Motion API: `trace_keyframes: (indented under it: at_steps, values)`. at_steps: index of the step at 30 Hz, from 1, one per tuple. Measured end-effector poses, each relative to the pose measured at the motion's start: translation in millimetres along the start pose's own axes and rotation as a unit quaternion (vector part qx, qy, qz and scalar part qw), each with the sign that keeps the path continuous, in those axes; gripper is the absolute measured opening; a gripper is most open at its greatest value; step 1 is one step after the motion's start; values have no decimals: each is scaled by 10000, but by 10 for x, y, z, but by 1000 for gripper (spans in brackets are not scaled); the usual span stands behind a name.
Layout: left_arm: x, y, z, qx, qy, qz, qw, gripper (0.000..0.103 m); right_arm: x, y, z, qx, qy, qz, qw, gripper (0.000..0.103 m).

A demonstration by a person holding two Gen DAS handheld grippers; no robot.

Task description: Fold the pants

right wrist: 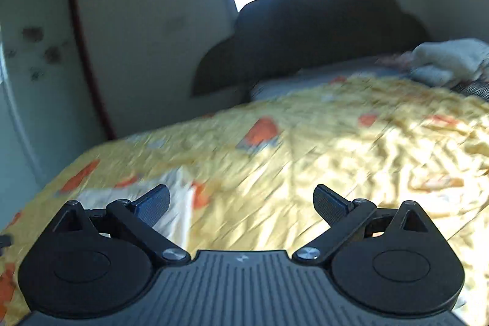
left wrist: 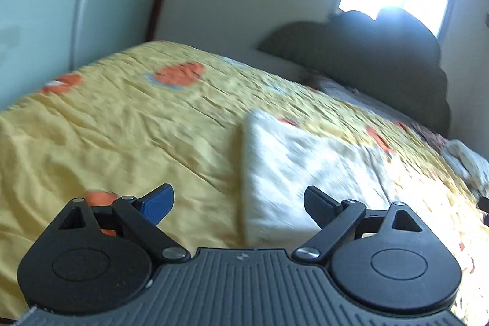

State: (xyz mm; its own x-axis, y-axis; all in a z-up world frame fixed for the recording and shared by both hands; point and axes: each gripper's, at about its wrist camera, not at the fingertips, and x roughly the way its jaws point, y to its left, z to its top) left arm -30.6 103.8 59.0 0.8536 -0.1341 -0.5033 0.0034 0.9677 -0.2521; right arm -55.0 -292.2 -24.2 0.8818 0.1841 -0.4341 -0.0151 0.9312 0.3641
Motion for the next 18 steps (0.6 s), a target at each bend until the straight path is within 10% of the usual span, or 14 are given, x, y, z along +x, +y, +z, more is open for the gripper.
trace_keyframes:
  at_steps: [10,18]
  values:
    - [250,-463,-538,773,462,254,9956,94,557,901,-628,-763,1205,-356,9891,101]
    - [355,-432,-566,913,742,486,9919,102,573,848,-706,-1025,1013,-479,9884,103]
